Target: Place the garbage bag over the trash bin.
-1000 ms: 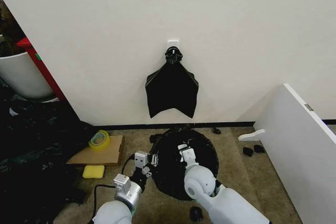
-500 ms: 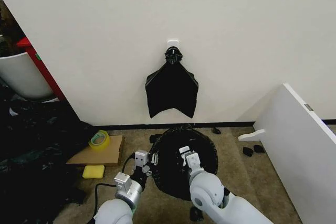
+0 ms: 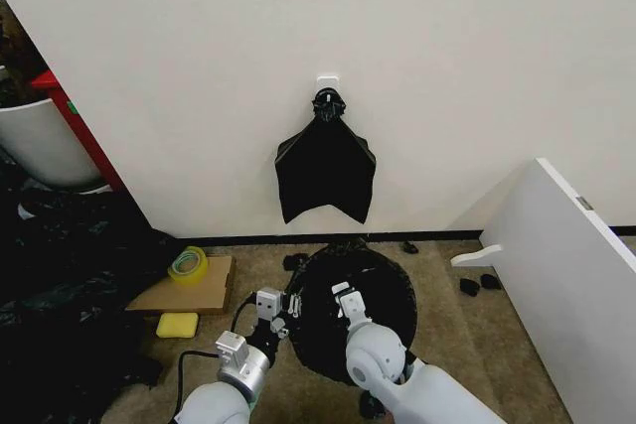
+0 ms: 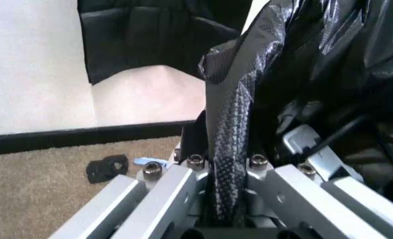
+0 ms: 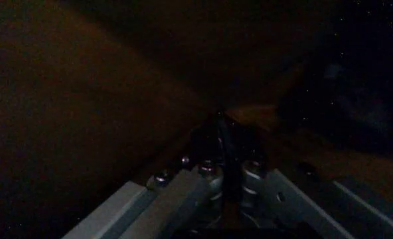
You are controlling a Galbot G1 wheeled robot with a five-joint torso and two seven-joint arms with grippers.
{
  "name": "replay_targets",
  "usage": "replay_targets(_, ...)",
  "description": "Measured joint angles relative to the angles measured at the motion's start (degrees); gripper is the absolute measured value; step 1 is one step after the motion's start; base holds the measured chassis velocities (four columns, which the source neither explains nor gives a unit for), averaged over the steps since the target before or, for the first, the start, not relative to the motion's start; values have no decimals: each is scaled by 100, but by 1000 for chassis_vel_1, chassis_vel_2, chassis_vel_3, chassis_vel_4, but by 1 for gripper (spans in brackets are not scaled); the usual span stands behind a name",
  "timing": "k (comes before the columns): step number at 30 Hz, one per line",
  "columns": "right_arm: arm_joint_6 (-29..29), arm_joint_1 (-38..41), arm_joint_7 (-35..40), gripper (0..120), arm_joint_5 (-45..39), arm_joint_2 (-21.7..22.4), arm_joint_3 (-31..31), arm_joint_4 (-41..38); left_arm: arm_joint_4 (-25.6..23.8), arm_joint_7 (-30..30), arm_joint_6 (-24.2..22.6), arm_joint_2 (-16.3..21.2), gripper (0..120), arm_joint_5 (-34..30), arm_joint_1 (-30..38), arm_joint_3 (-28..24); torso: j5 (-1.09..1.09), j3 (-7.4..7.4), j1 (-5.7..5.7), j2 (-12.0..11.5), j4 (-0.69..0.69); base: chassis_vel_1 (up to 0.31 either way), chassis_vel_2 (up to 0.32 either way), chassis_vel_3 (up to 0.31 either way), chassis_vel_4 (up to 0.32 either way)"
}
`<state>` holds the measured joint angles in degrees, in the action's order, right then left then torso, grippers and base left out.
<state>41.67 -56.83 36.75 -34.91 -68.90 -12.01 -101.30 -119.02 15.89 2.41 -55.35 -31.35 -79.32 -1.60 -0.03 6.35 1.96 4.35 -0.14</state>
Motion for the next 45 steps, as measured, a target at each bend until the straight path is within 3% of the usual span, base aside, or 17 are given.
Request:
replay_targets(12,27,-235,357,0,-836,357,-237,-1060,103,24,43,-13,1,75,66,-5,0,0,0,0,0,0,0,0,0)
replay_targets(25,33,-108,404,0,-1122,210,-310,-442,-46,-363,199,138,1,269,14,64,0,0,0,0,0,0,0,0,0)
replay_targets(45,-400,-204,-182,0,-176,89,-2,-167,-88,-353,110,47,1,57,-56,-38,0,0,0,0,-1,0,0,0,0)
